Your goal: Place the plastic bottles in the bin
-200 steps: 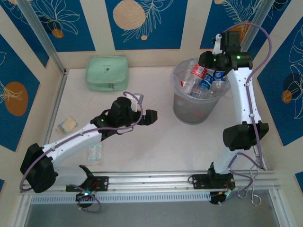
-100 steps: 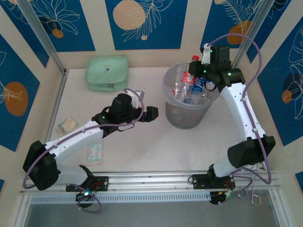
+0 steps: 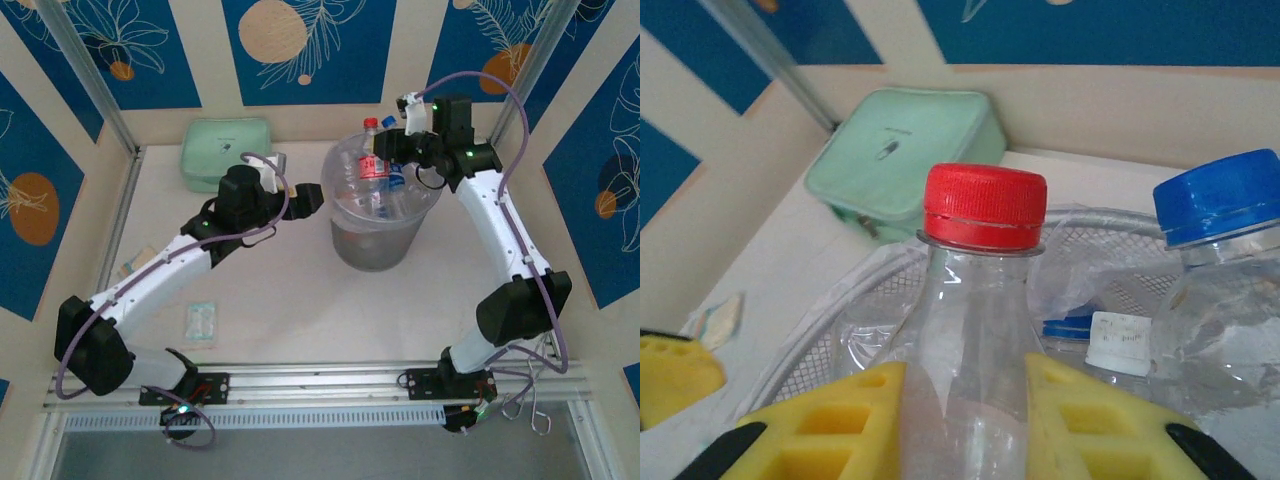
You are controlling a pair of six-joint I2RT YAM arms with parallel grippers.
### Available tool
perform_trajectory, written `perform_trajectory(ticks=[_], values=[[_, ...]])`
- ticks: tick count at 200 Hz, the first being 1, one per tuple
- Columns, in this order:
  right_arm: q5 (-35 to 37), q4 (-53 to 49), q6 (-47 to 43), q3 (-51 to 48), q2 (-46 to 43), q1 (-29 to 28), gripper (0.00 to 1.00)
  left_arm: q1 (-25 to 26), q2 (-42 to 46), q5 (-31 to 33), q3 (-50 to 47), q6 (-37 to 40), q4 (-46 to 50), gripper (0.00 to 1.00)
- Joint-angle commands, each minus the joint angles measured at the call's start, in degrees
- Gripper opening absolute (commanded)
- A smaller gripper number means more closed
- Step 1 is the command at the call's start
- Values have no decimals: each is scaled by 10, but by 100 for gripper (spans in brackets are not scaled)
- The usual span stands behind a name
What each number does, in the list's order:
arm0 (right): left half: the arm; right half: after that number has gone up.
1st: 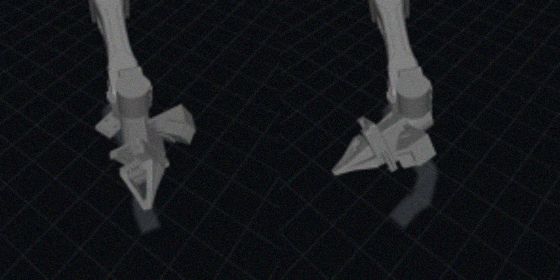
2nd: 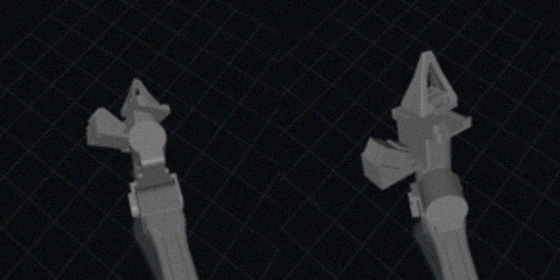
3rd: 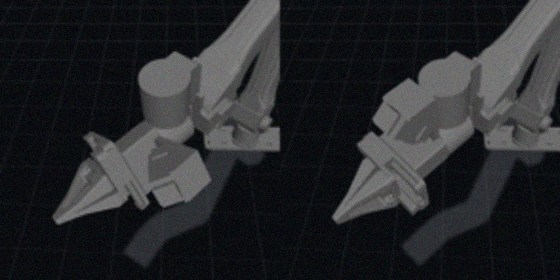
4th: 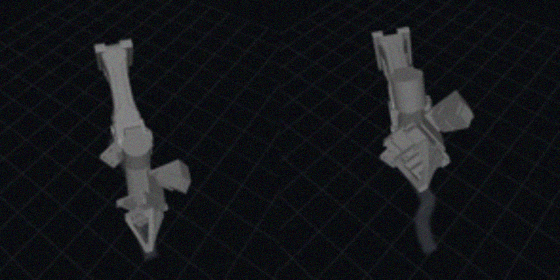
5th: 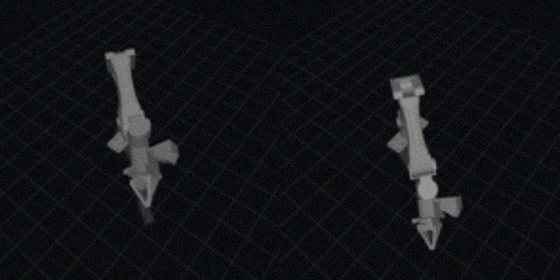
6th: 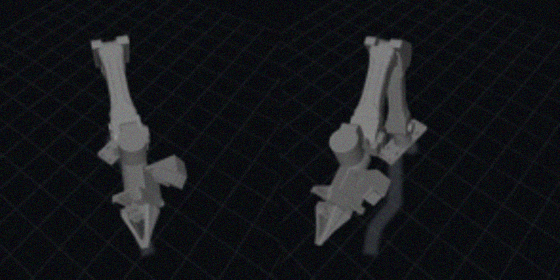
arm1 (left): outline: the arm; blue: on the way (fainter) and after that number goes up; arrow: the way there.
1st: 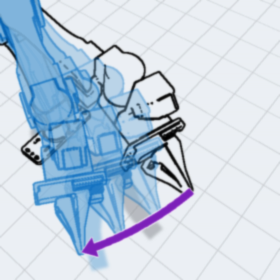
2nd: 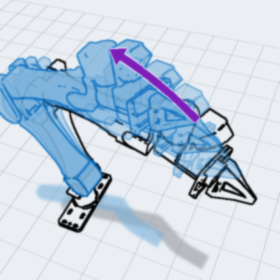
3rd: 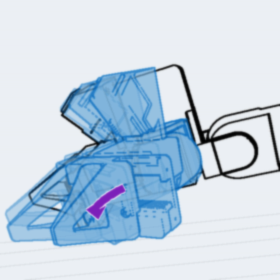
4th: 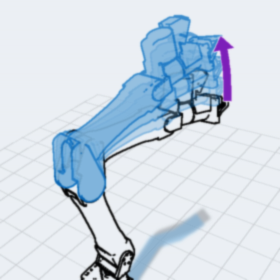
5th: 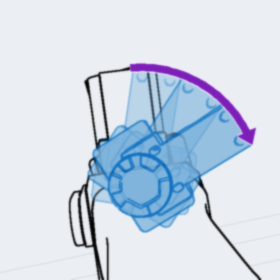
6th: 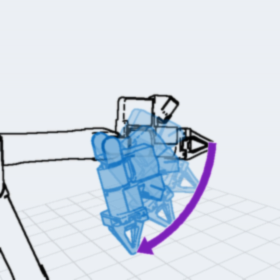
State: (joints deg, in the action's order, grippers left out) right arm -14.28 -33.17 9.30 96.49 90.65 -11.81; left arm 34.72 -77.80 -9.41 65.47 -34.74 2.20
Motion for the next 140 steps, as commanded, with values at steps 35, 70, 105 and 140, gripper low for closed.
perform_trajectory(ticks=[35,70,105,140], values=[[-46,-193,32,107,46,-13,48,-22,-7,16,29,7,23,97],[29,-245,46,203,56,-6,60,-29,3,42,39,27,49,98],[68,-277,36,229,38,13,70,-36,12,41,36,37,61,99],[102,-267,65,168,-31,88,74,-54,39,59,27,89,115,100]])
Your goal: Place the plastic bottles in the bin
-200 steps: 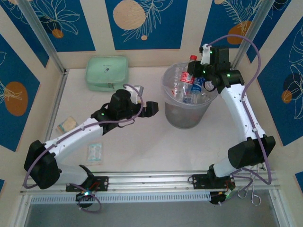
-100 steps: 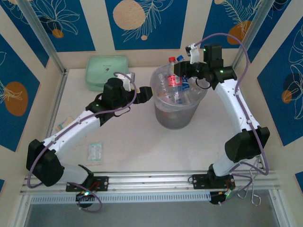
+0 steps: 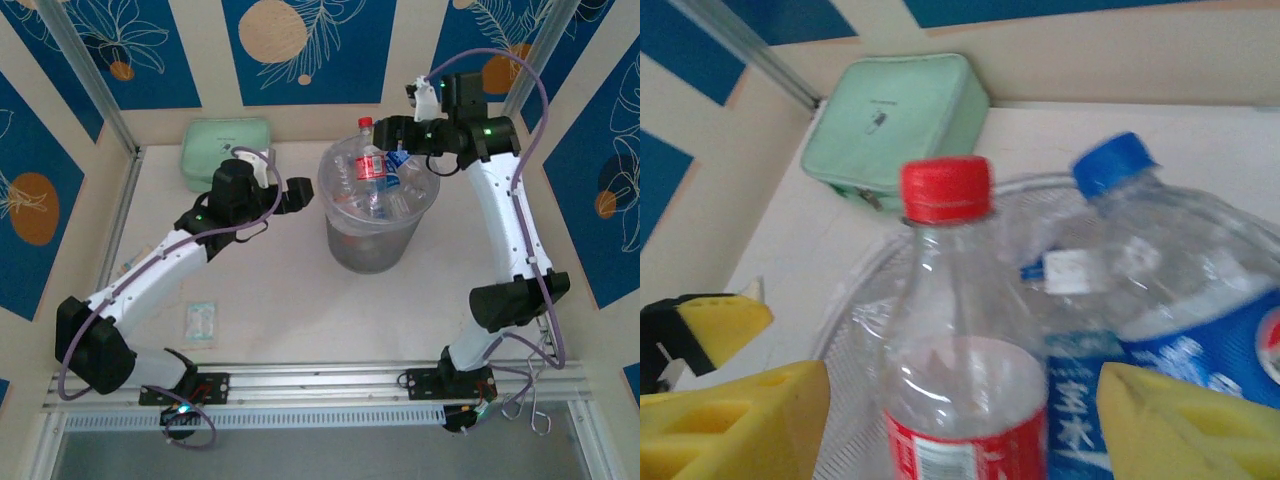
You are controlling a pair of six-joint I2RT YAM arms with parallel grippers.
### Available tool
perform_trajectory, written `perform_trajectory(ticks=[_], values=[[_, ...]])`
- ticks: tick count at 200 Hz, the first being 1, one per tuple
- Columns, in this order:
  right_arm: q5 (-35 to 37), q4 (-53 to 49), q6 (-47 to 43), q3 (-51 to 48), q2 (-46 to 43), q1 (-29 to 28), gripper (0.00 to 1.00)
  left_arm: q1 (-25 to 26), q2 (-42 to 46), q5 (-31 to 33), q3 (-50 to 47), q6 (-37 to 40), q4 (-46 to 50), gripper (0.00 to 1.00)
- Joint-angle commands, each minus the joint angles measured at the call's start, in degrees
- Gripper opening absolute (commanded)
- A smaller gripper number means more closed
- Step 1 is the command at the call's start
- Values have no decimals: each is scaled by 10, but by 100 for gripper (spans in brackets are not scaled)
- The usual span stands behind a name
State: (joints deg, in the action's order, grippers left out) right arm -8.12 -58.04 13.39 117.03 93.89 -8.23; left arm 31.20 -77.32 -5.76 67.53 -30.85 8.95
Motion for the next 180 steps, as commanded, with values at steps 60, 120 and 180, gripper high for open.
perform_trajectory(ticks=[60,120,180], values=[[-56,21,61,-204,-123,136,72,-69,94,66,-41,108,139,100],[-120,50,78,-250,-108,119,67,-123,195,175,-133,144,176,100],[-205,120,106,-241,-41,26,67,-190,272,294,-238,155,161,100]])
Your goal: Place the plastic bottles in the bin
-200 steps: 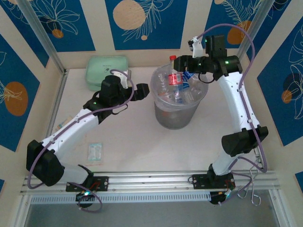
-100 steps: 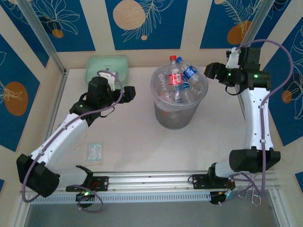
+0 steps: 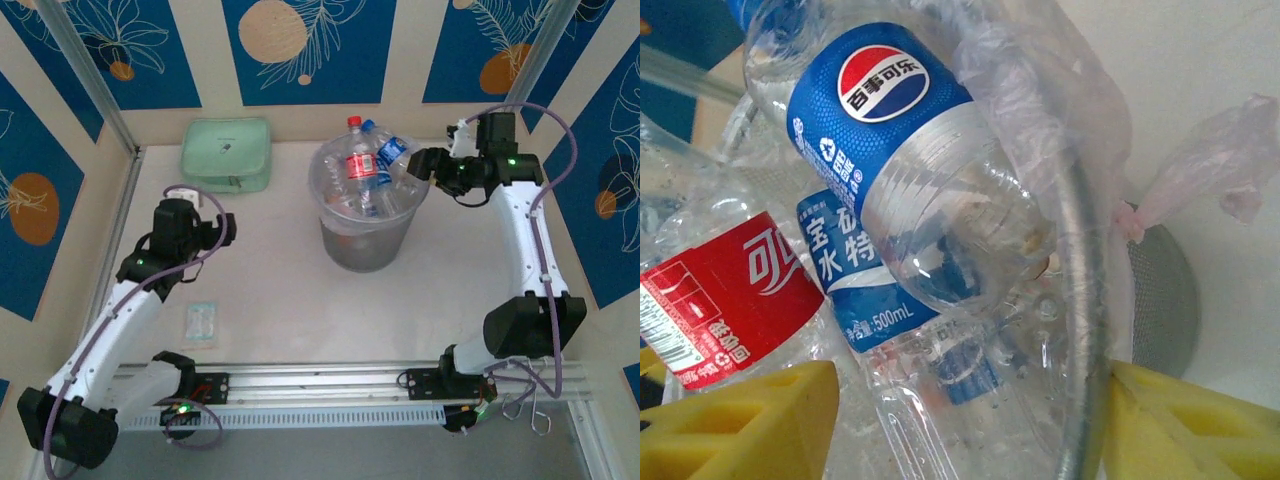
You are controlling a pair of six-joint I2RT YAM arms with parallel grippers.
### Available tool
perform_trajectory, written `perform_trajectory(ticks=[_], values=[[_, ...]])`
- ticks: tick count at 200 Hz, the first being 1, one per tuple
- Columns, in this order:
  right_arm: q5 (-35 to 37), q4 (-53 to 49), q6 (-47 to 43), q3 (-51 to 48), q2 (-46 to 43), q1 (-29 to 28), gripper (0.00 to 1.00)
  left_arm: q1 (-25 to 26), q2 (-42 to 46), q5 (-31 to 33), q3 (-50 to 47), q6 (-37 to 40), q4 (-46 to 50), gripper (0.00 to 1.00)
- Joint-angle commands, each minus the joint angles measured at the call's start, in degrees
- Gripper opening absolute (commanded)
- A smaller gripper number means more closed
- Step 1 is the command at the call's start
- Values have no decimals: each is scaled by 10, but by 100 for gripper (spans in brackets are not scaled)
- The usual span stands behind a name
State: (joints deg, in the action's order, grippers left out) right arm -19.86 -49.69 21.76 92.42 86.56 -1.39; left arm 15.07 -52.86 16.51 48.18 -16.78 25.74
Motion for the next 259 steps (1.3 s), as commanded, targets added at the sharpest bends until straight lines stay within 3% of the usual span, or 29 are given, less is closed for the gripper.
perform_trajectory(ticks=[1,37,79,95,149,178,224,243,259], values=[[-89,37,23,7,34,-43,67,-31,29,71,-46,14,-8,100],[-147,62,37,56,81,-52,67,-90,53,22,-107,7,-56,100],[-22,34,-4,66,39,-30,80,-117,37,2,-154,12,-110,100],[7,80,0,3,-5,2,100,-121,30,-2,-171,25,-139,100],[245,261,-52,-256,-103,15,99,-124,-38,-15,-217,78,-295,100],[281,405,-58,-398,-98,17,99,-125,-103,-13,-243,98,-422,100],[351,642,-130,-529,-59,-1,99,-126,-236,-29,-264,145,-625,100],[330,720,-137,-562,-39,5,99,-126,-271,-38,-250,156,-665,100],[318,756,-142,-580,-28,4,99,-130,-292,-62,-221,157,-634,100]])
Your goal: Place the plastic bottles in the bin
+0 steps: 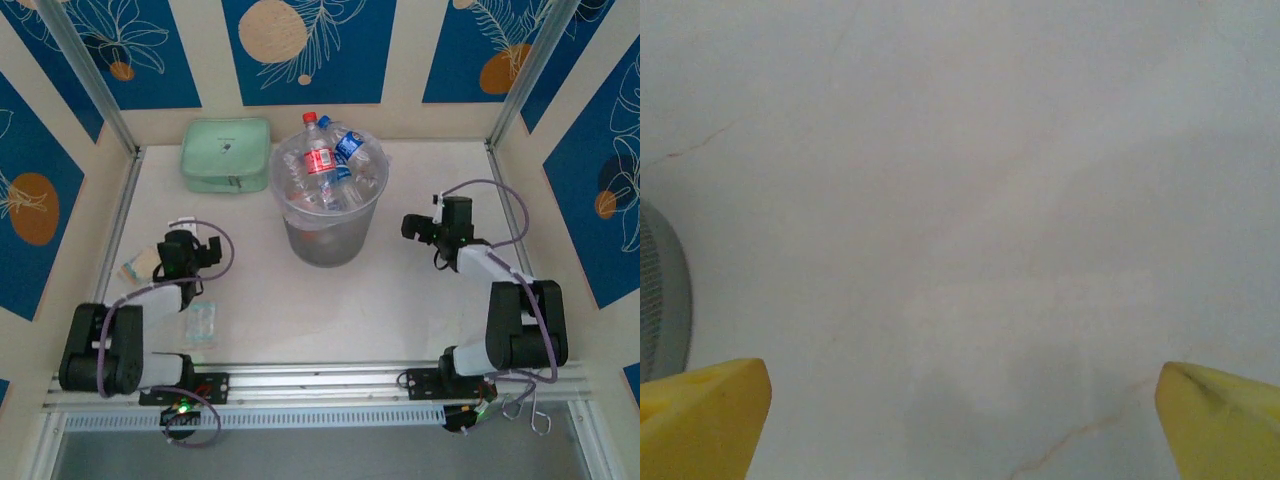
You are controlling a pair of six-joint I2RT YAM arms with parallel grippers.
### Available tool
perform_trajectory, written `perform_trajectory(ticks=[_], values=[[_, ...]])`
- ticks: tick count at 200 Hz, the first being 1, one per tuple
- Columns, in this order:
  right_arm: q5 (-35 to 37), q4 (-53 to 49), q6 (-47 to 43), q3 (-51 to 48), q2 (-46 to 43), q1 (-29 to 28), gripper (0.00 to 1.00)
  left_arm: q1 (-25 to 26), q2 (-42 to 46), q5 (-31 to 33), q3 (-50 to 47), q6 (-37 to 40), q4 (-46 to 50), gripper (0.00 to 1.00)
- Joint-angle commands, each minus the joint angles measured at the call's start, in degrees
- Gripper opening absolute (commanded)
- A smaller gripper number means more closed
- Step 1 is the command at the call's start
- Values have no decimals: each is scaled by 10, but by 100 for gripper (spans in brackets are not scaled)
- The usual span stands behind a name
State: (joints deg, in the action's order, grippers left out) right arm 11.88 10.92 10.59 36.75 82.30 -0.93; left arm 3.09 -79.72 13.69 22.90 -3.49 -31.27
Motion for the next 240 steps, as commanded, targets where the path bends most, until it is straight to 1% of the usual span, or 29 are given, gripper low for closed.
perform_trajectory(ticks=[1,7,18,26,35,42,45,49,60,69,80,89,98,106,125,240], values=[[-1,158,-31,-28,16,-1,99,-11,-24,-35,32,23,-62,100],[-3,180,-33,-41,20,-1,99,-11,-30,-48,30,18,-69,100],[-9,246,-39,-75,30,-4,99,-7,-64,-64,2,31,-169,100],[-8,312,-40,-106,38,-7,99,1,-81,-77,-4,43,-187,100],[-9,321,-38,-120,32,-4,99,4,-100,-85,-13,52,-228,100],[-7,364,-38,-137,48,-4,99,5,-97,-89,-17,52,-229,100],[-3,404,-37,-146,60,-5,99,5,-98,-89,-18,52,-231,100],[3,417,-37,-148,63,-7,99,5,-99,-87,-19,51,-235,100],[10,355,-39,-135,44,-11,99,5,-99,-85,-17,51,-230,100],[15,393,-36,-142,57,-10,99,5,-101,-84,-17,51,-234,100],[8,359,-31,-135,46,-5,99,6,-100,-82,-17,50,-231,100],[9,381,-33,-141,52,-4,99,6,-100,-82,-17,52,-232,100],[11,362,-32,-136,47,-5,99,6,-100,-82,-17,52,-232,100],[9,375,-33,-139,50,-5,99,6,-100,-82,-17,52,-232,100],[17,374,-36,-138,50,-10,99,7,-100,-82,-17,52,-232,100],[4,363,-33,-133,51,-4,99,7,-100,-81,-16,52,-231,100]])
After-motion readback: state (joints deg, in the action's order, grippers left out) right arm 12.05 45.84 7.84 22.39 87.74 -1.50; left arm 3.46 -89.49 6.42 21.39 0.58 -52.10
